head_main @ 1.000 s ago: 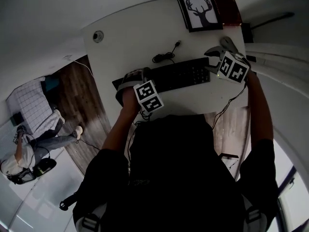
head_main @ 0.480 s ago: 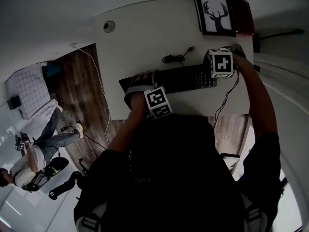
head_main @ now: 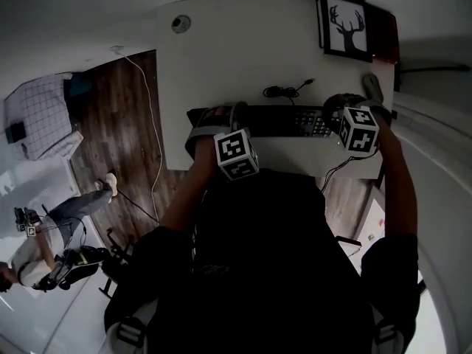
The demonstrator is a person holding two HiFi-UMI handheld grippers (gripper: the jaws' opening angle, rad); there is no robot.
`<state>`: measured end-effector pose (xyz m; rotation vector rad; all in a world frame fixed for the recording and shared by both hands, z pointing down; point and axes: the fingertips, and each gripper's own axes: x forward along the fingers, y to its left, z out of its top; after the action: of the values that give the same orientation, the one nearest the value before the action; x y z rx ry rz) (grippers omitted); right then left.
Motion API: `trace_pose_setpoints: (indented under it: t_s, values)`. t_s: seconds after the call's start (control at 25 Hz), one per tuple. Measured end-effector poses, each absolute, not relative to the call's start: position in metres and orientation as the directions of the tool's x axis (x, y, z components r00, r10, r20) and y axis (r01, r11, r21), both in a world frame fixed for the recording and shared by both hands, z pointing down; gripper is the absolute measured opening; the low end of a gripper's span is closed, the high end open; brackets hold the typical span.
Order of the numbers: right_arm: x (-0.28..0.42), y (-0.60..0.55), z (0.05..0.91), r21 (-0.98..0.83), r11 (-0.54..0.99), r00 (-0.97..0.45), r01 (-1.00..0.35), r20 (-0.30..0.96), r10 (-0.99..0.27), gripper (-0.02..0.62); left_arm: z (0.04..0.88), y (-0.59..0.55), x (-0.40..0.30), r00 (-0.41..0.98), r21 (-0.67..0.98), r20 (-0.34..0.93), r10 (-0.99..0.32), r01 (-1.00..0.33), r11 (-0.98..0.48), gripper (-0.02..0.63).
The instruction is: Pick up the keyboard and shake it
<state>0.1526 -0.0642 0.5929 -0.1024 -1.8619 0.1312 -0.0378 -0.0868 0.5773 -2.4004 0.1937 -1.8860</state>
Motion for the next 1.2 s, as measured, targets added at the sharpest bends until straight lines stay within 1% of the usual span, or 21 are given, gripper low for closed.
trace_pose_setpoints:
  t_s: [0.2,0.36,0.4,0.48,0.56,0.76,0.84,1.0,1.08,1.2]
  values:
    - [0.154,-0.059,0.59,-0.071,0.997,-0.264,-0.01,0.962,0.065,0.187,0.578,-0.099,-0.096,0.174,-0.101,0.977,-0.121,-0.122,-0.987,0.265]
    - [0.154,-0.054,0.588,-0.024,1.0,-0.249,-0.019,0.968,0.019,0.187,0.578,-0.098,-0.131,0.191,-0.085,0.972,-0.139,-0.268,-0.96,0.271]
    - [0.155,-0.053,0.588,-0.011,1.0,-0.243,-0.019,0.97,0.006,0.187,0.579,-0.097,-0.136,0.202,-0.077,0.969,-0.14,-0.292,-0.953,0.283]
    - [0.155,-0.052,0.587,0.021,1.0,-0.232,-0.017,0.972,-0.025,0.187,0.581,-0.093,-0.142,0.213,-0.07,0.967,-0.138,-0.299,-0.952,0.313]
    - [0.155,-0.05,0.586,0.054,0.998,-0.225,-0.015,0.973,-0.056,0.187,0.581,-0.093,-0.149,0.221,-0.069,0.965,-0.141,-0.304,-0.95,0.322]
    - [0.151,-0.048,0.576,0.124,0.992,-0.199,-0.026,0.972,-0.126,0.187,0.582,-0.1,-0.175,0.252,-0.045,0.956,-0.153,-0.389,-0.92,0.364]
    - [0.151,-0.048,0.574,0.138,0.99,-0.188,-0.028,0.972,-0.141,0.187,0.591,-0.094,-0.175,0.26,0.001,0.96,-0.107,-0.385,-0.923,0.364]
    - [0.157,-0.041,0.582,0.123,0.992,-0.132,-0.021,0.983,-0.125,0.187,0.612,-0.076,-0.167,0.233,0.041,0.972,-0.035,-0.311,-0.95,0.355]
    - [0.163,-0.039,0.585,0.114,0.993,-0.112,-0.025,0.987,-0.116,0.187,0.612,-0.074,-0.162,0.236,0.04,0.971,-0.036,-0.311,-0.95,0.347]
    - [0.165,-0.036,0.583,0.123,0.992,-0.105,-0.036,0.987,-0.126,0.187,0.607,-0.072,-0.16,0.251,0.005,0.965,-0.073,-0.298,-0.955,0.339]
